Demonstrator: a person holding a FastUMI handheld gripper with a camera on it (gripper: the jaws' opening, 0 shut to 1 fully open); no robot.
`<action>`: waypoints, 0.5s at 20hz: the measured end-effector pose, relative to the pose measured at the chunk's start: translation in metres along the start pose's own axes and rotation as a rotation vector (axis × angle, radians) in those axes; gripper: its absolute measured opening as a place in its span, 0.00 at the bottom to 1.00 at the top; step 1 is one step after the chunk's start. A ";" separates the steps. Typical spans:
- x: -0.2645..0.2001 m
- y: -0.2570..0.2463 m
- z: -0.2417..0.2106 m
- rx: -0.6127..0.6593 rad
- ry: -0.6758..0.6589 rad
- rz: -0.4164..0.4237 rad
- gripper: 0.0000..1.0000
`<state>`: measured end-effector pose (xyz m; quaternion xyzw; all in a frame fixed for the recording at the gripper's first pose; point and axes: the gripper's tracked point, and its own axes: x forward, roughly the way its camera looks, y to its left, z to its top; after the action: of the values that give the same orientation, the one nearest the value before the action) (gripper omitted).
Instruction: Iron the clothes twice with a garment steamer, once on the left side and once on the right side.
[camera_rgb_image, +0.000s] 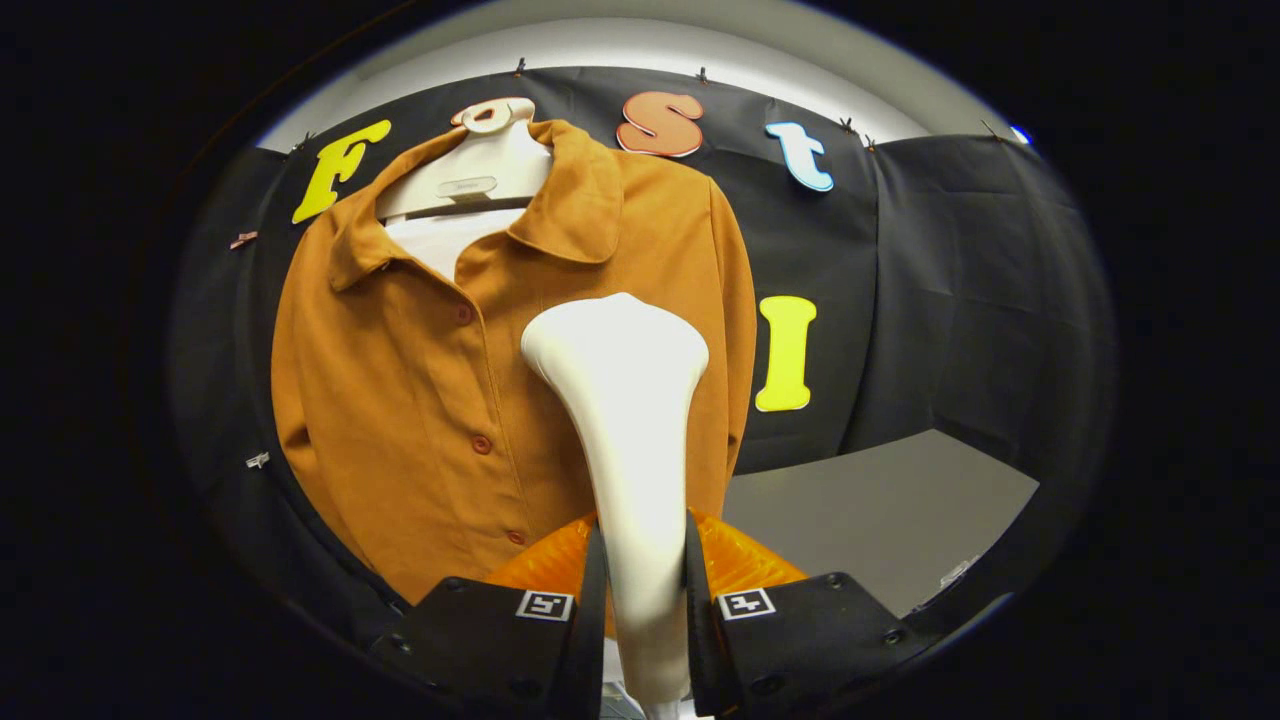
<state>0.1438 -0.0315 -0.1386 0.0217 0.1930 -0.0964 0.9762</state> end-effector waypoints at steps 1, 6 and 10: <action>0.002 0.000 -0.004 0.001 0.010 -0.003 0.38; 0.012 -0.002 -0.034 0.005 0.081 -0.015 0.38; 0.018 -0.004 -0.064 -0.005 0.142 -0.030 0.38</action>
<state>0.1351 -0.0340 -0.2041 0.0234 0.2623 -0.1087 0.9586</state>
